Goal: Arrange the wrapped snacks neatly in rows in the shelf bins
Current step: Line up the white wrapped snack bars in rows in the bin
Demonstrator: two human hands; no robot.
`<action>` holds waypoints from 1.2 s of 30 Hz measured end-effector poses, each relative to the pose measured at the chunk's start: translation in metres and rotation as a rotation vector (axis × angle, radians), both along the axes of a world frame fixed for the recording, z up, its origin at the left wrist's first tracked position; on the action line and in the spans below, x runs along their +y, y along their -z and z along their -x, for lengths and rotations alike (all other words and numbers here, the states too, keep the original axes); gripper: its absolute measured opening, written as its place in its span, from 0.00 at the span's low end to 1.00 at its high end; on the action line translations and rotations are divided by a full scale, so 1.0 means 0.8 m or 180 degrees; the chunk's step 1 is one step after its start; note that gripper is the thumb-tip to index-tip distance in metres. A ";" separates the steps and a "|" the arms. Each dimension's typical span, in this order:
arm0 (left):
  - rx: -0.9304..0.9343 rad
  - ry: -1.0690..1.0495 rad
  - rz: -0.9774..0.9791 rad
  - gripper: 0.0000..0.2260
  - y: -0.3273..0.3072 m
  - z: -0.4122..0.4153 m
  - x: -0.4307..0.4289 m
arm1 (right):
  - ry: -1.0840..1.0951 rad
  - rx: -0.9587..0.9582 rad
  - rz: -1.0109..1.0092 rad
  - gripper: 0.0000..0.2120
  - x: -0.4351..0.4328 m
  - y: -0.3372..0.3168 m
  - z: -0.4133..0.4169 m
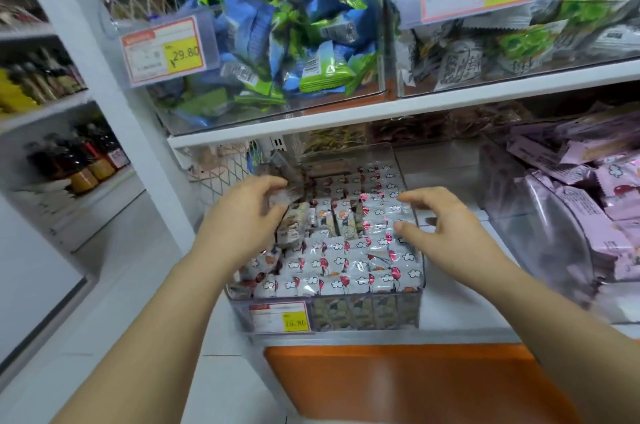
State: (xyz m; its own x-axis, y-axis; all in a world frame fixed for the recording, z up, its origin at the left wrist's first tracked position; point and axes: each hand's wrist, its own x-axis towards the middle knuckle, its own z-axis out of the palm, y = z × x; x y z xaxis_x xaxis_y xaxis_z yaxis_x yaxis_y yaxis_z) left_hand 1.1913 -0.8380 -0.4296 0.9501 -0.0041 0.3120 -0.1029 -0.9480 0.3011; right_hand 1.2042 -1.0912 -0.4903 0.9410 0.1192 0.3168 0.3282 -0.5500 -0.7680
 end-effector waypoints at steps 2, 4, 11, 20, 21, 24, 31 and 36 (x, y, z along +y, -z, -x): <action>0.0151 -0.0061 0.0072 0.17 0.007 0.008 0.010 | 0.0096 -0.0211 0.0127 0.16 0.008 -0.002 -0.002; 0.0303 -0.0035 0.0043 0.19 0.019 0.015 0.014 | 0.0132 -0.0365 0.0220 0.15 0.017 -0.006 -0.003; 0.0357 0.0099 -0.0262 0.23 0.037 0.022 0.023 | -0.0041 -0.0853 0.0920 0.12 0.072 -0.023 0.005; 0.0378 0.0584 0.0012 0.28 0.047 0.027 0.043 | -0.0937 -0.0278 0.1315 0.28 0.142 -0.015 -0.004; 0.0394 0.0601 0.0014 0.29 0.048 0.028 0.045 | -0.0938 -0.0309 0.1353 0.27 0.148 -0.016 -0.008; 0.0508 0.0654 0.0074 0.33 0.048 0.032 0.050 | -0.0959 -0.0417 0.1534 0.21 0.158 -0.021 -0.013; 0.0449 0.0634 -0.0003 0.29 0.047 0.044 0.062 | -0.0386 -0.0601 0.0528 0.14 0.132 -0.030 0.007; 0.0350 0.0583 0.0022 0.18 0.045 0.055 0.062 | -0.0385 0.0009 -0.0764 0.13 0.107 -0.034 0.029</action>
